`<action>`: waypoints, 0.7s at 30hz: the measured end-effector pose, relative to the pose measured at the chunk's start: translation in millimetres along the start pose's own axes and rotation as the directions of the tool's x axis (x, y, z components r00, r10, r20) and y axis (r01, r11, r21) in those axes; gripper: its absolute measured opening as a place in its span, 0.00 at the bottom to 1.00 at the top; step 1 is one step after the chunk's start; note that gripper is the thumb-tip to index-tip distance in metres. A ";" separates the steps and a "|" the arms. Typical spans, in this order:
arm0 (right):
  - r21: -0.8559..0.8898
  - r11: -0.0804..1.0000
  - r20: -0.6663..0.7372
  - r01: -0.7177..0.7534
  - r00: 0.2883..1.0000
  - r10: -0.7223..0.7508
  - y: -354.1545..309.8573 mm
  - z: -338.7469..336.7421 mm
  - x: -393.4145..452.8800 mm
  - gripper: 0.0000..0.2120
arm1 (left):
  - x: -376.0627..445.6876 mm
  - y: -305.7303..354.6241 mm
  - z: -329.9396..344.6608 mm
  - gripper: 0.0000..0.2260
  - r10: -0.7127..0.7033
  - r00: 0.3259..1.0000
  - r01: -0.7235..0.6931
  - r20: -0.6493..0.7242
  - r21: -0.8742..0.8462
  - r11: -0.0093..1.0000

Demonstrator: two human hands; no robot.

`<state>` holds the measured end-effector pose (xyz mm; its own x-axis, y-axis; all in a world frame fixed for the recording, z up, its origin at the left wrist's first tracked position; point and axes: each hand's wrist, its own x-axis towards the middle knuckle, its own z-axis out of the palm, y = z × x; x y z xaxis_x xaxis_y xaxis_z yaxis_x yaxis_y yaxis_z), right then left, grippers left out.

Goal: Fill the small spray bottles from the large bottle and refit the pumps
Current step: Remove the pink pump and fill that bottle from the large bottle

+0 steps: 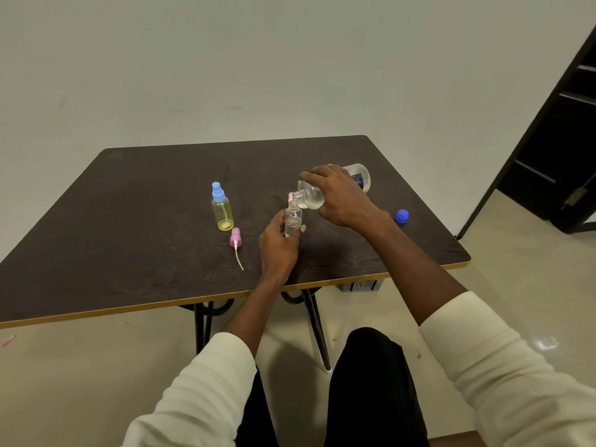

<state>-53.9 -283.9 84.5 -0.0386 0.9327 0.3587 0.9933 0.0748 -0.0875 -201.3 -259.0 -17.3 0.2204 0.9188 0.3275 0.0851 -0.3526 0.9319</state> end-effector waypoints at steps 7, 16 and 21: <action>0.004 1.000 0.002 -0.005 1.000 0.005 0.5 0.3 -0.2 0.34 | 0.3 -0.2 0.0 0.14 -0.004 1.000 0.004 -0.006 0.007 1.000; 0.002 1.000 0.001 -0.001 1.000 0.001 -0.7 -1.2 -0.5 0.33 | 1.3 -1.7 0.0 0.15 -0.011 1.000 0.011 -0.001 0.012 1.000; 0.008 1.000 0.003 0.003 1.000 -0.003 -0.1 -0.8 -0.5 0.33 | 0.3 -0.2 0.0 0.14 0.001 1.000 -0.001 -0.007 0.022 1.000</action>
<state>-53.9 -284.6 85.1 -0.0417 0.9335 0.3562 0.9923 0.0803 -0.0942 -201.2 -258.7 -17.4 0.2133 0.9196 0.3298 0.1062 -0.3574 0.9279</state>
